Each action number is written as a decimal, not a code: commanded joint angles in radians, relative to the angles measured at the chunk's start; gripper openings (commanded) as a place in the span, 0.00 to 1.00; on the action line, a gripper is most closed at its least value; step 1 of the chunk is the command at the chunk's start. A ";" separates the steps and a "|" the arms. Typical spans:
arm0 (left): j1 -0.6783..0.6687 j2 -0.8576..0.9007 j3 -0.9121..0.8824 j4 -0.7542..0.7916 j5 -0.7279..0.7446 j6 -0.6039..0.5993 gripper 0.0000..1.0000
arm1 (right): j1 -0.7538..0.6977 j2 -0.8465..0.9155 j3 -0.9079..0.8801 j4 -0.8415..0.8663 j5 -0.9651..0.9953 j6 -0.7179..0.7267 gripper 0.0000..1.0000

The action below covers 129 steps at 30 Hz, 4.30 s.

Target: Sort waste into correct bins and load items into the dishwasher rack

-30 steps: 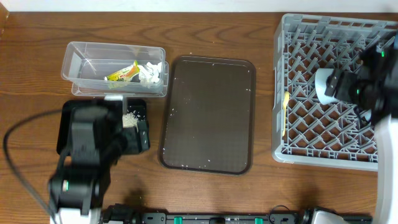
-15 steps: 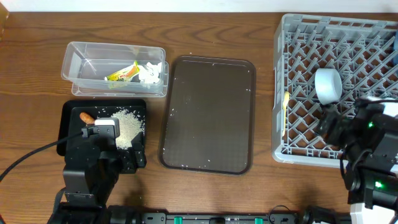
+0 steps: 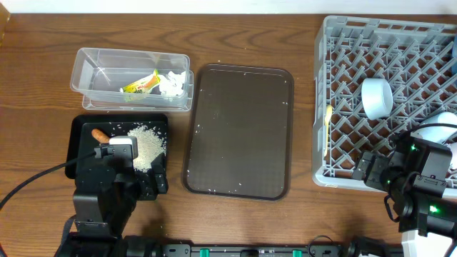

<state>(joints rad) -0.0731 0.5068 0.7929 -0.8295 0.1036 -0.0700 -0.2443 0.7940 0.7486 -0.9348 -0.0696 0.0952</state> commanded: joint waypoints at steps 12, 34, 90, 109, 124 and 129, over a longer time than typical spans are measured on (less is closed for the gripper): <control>0.004 -0.003 -0.005 0.000 -0.011 0.014 0.91 | 0.003 0.003 -0.002 -0.004 0.010 0.005 0.99; 0.004 -0.003 -0.005 0.000 -0.011 0.014 0.91 | 0.011 -0.150 -0.027 0.002 0.010 0.005 0.99; 0.004 -0.004 -0.005 0.000 -0.011 0.014 0.91 | 0.096 -0.709 -0.743 1.023 -0.122 -0.074 0.99; 0.004 -0.003 -0.005 0.000 -0.011 0.014 0.91 | 0.245 -0.774 -0.743 0.912 0.043 -0.074 0.99; 0.004 -0.003 -0.005 0.000 -0.011 0.014 0.91 | 0.241 -0.789 -0.743 0.860 0.054 -0.130 0.99; 0.004 -0.003 -0.005 0.000 -0.011 0.014 0.91 | 0.241 -0.789 -0.743 0.863 0.043 -0.126 0.99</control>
<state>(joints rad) -0.0731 0.5068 0.7914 -0.8303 0.1009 -0.0700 -0.0086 0.0128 0.0071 -0.0685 -0.0292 -0.0101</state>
